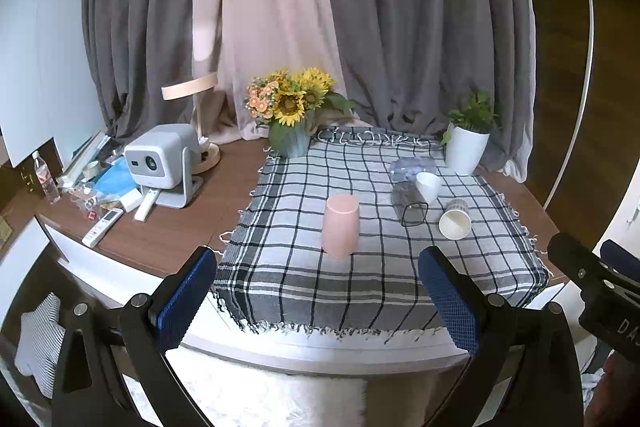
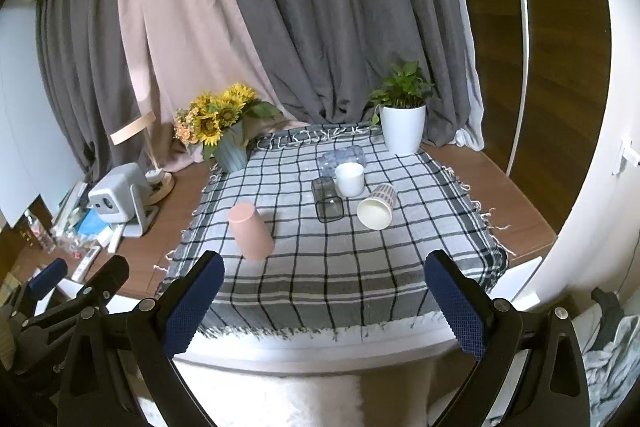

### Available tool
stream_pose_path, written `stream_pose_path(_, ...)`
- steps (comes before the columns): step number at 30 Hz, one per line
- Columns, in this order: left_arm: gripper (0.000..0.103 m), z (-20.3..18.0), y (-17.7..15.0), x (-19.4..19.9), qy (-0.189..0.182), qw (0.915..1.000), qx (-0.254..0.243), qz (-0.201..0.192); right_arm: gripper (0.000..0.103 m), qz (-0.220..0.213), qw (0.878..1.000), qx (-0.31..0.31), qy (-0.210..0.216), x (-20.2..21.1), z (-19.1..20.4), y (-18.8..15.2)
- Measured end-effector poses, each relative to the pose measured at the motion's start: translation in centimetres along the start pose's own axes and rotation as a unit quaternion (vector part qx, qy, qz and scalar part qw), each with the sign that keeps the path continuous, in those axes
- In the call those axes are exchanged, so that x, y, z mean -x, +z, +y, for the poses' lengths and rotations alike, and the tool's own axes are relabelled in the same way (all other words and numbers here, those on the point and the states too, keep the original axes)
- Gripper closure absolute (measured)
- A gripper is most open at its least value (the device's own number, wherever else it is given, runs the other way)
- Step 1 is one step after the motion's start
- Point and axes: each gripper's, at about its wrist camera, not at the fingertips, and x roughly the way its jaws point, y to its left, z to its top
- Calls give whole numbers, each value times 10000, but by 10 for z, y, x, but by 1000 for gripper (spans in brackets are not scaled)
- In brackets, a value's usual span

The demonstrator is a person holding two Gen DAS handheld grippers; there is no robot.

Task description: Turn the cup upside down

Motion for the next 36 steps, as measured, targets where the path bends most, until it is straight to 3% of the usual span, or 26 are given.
stream_pose_path(36, 0, -4, 4, -1, -95, 10000, -13, -14, 2, 7, 9999, -133, -76, 5, -5, -1)
